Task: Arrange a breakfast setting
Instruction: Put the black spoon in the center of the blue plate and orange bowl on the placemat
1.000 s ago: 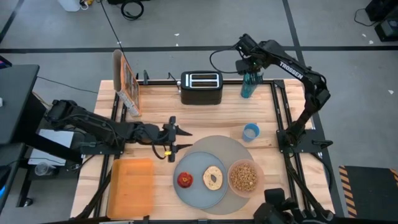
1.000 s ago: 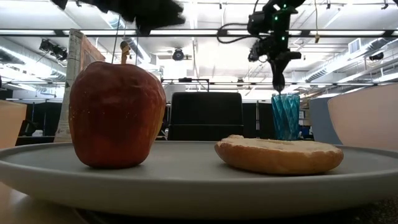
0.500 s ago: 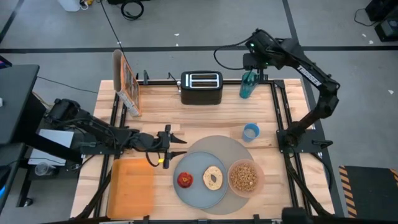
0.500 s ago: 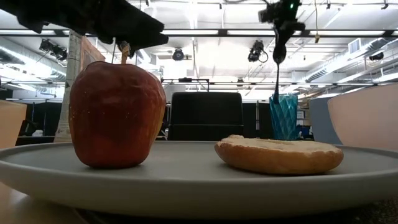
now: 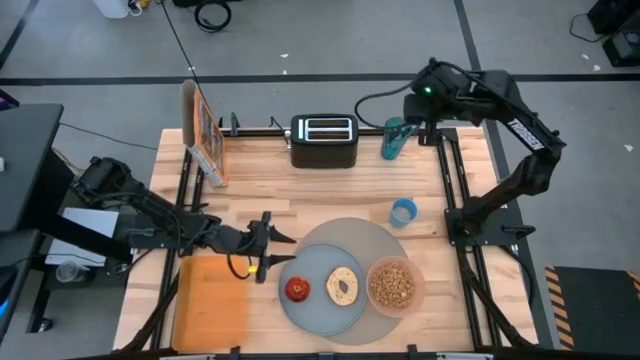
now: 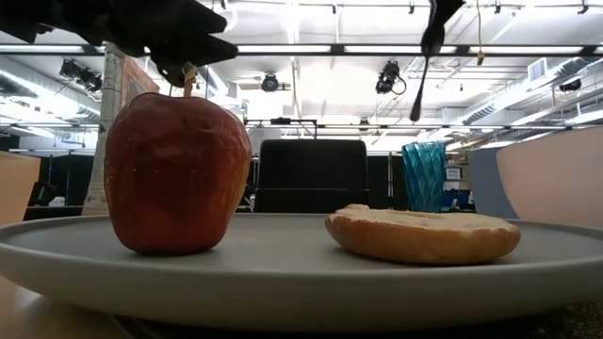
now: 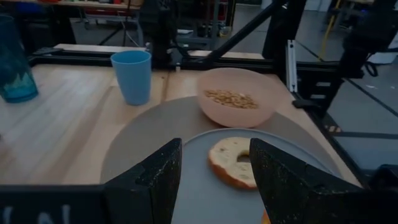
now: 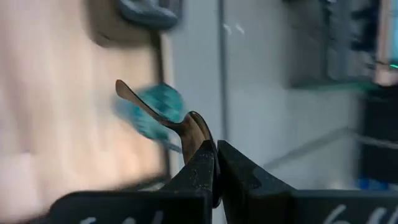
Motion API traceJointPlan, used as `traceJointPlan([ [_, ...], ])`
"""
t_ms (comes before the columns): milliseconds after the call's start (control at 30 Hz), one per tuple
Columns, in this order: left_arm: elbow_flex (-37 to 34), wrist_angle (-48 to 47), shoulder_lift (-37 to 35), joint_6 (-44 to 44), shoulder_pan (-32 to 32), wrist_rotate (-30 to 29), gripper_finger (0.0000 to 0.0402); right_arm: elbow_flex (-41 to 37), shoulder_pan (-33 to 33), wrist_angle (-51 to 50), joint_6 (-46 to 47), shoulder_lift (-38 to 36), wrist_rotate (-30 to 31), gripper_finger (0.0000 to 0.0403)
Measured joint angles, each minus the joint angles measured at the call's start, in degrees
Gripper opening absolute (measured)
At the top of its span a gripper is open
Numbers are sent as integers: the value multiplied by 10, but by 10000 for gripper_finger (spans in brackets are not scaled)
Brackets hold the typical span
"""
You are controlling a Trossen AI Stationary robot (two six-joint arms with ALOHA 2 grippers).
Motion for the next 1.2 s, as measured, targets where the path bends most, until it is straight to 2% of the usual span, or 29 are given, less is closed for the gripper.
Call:
traceJointPlan([
  [167, 0, 0, 0, -8, -20, 0, 196, 1, 45, 1, 62, -2, -154, 18],
  [367, 0, 0, 0, -11, -30, 0, 196, -12, 92, 2, 107, 22, -278, 18],
  [567, 0, 0, 0, -9, -29, 0, 196, -76, 130, 2, 129, 67, -334, 18],
  [767, 0, -2, 0, -1, -29, 0, 196, -138, 135, 28, 144, 116, -407, 18],
  [1033, 0, -5, 0, 1, -28, 0, 196, -190, 110, 76, 141, 152, -409, 18],
  [1200, 0, -16, 0, 1, -28, 0, 196, -230, 88, 125, 128, 154, -443, 18],
])
